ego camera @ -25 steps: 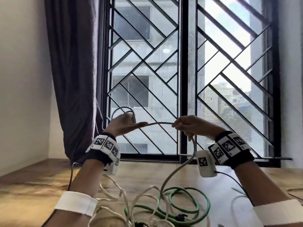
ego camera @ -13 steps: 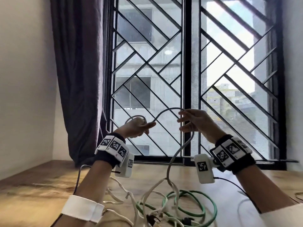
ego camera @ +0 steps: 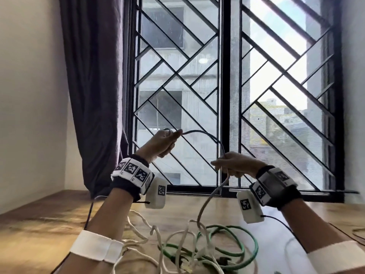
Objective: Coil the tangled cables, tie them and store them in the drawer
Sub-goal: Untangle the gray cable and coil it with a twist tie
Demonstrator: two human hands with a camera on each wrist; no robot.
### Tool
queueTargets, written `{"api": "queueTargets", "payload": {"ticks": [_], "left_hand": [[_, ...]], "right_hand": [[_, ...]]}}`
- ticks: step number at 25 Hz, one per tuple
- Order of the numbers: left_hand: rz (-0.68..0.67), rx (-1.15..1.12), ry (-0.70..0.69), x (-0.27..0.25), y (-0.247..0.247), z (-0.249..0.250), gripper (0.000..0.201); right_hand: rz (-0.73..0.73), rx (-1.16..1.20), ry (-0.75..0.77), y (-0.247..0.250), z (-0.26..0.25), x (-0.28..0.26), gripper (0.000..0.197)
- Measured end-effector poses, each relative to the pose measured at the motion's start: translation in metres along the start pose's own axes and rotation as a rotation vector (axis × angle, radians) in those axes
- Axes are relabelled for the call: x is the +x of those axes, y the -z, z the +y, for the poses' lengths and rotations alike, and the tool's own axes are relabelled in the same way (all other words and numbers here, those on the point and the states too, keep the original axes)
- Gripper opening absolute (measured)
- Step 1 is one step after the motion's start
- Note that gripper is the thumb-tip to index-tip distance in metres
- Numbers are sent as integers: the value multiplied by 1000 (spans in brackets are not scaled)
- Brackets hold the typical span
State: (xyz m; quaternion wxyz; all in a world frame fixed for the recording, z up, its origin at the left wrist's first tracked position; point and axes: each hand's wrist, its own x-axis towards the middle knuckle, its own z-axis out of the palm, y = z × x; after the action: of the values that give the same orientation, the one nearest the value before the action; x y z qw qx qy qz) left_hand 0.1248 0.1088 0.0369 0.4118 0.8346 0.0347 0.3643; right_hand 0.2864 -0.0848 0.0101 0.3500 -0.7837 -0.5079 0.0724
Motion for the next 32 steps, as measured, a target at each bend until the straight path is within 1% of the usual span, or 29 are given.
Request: {"api": "queueTargets", "payload": {"ticks": [1, 2, 3, 5, 7, 8, 10, 12, 14, 15, 17, 18, 19, 20, 21, 23, 24, 25, 26, 27, 28, 29, 30, 31, 32], "left_hand": [[25, 79, -19, 2, -3, -3, 46], [50, 139, -28, 4, -5, -5, 50], [62, 172, -23, 4, -8, -5, 53], [29, 222, 0, 4, -12, -6, 55], [-51, 280, 37, 3, -17, -9, 55], [-90, 293, 51, 3, -19, -11, 54], [-156, 301, 52, 1, -26, -12, 53], [-206, 286, 61, 0, -32, -9, 51], [-208, 249, 98, -2, -36, -5, 48], [-177, 240, 117, -3, -37, -4, 47], [-86, 198, 159, -4, -35, -3, 46], [-61, 135, 185, -4, -32, -4, 46], [-77, 42, 215, -5, -28, -3, 45], [-150, -81, 239, -5, -24, -2, 45], [-262, -245, 246, -6, -22, -1, 46], [-484, -603, 227, -8, -22, 4, 46], [-554, -724, 206, -9, -24, 8, 46], [-611, -808, 172, -9, -26, 11, 47], [-658, -873, 126, -9, -27, 14, 48], [-701, -942, 77, -8, -26, 15, 47], [-731, -1022, 28, -7, -24, 16, 45], [-741, -1117, -14, -6, -21, 17, 40], [-696, -1204, -49, -6, -19, 20, 37], [-576, -1270, -82, -5, -17, 22, 34], [-398, -1306, -105, -5, -17, 24, 32]], "right_hand": [[-84, 85, -26, -5, 1, -2, 36], [-139, 201, -21, -8, -1, -4, 38], [-157, 340, 11, -8, -3, -8, 37], [-112, 647, 103, -3, -12, -15, 31], [-64, 930, 181, 5, -25, -21, 24], [-53, 1053, 214, 8, -31, -22, 23], [-30, 1221, 273, 10, -40, -22, 21], [9, 1251, 317, 10, -43, -20, 15], [-10, 1236, 338, 11, -40, -17, 22], [-33, 1230, 325, 12, -37, -17, 26], [-35, 1184, 233, 17, -25, -15, 29], [5, 1134, 157, 19, -18, -13, 29], [69, 1063, 83, 22, -11, -11, 29], [160, 962, 31, 25, -3, -9, 29], [275, 801, 4, 27, 3, -6, 30], [505, 341, 24, 30, 11, 0, 32], [585, 150, 55, 31, 11, 3, 32], [633, 50, 84, 31, 10, 3, 33], [642, 16, 102, 29, 8, 4, 32], [610, -4, 107, 27, 6, 4, 30], [535, -32, 100, 22, 5, 4, 28], [423, -76, 78, 15, 6, 4, 24], [279, -124, 46, 7, 7, 5, 20], [121, -167, 2, -2, 9, 6, 23], [-32, -195, -53, -11, 12, 7, 31]]}}
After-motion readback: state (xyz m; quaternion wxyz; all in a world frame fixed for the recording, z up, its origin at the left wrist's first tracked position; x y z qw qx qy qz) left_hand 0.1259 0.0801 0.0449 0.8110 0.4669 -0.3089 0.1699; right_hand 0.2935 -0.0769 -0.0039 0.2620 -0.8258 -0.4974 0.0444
